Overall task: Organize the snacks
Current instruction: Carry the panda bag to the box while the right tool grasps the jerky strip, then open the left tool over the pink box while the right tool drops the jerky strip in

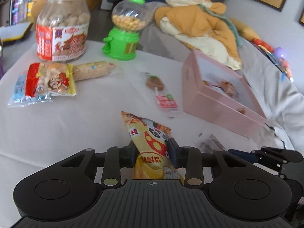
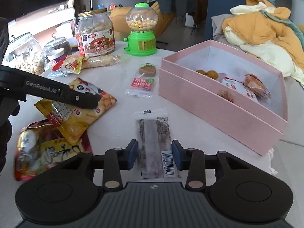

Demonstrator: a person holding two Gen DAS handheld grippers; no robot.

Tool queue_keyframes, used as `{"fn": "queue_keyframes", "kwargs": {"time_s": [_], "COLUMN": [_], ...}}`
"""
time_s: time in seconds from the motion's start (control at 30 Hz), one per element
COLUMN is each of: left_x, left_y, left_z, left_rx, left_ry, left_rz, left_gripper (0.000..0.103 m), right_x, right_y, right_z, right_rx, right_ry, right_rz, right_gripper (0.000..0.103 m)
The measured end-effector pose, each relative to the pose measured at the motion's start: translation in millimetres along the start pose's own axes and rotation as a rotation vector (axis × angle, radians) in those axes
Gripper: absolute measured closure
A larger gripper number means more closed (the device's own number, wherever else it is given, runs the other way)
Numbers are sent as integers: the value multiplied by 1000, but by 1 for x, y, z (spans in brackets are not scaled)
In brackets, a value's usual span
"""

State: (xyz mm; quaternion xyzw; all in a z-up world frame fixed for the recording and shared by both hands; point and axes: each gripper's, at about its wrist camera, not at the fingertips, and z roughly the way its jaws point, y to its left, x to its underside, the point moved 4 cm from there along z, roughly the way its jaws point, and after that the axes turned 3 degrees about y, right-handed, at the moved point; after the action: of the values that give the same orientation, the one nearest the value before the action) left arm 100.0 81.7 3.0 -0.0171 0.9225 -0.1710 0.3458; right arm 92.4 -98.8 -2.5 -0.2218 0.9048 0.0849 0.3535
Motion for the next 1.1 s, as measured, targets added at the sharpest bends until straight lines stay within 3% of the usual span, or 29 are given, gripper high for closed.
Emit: {"fn": "queue_keyframes", "kwargs": {"time_s": [0.33,0.53,0.67,0.83,0.97,1.1], "left_x": [3,-64,-101,-127,-149,-152], "left_y": [-84,-147,-169,-167,-138,-106], "left_z": [-42,-54,-36,8,55,73], "left_rx": [132,213,193,194,274,214], "left_ry": [-75,-173,-201,-171,-133,-149], "left_rz": [137,242,284,293,124,91], "left_gripper": [66,66,66,66,64,65], "right_x": [15,-32,-71,-94,-99,-100], "right_y": [-28,-60,-80,-105,-116,-120], "right_z": [-63,-125,-148,-130,-87,-43], "right_rx": [7,104,169,181,179,214], "right_ry": [-49,-223,-311,-319,-264,-181], "right_rz": [84,59,47,86,117,107], "right_gripper": [64,64,64,64,64,52]}}
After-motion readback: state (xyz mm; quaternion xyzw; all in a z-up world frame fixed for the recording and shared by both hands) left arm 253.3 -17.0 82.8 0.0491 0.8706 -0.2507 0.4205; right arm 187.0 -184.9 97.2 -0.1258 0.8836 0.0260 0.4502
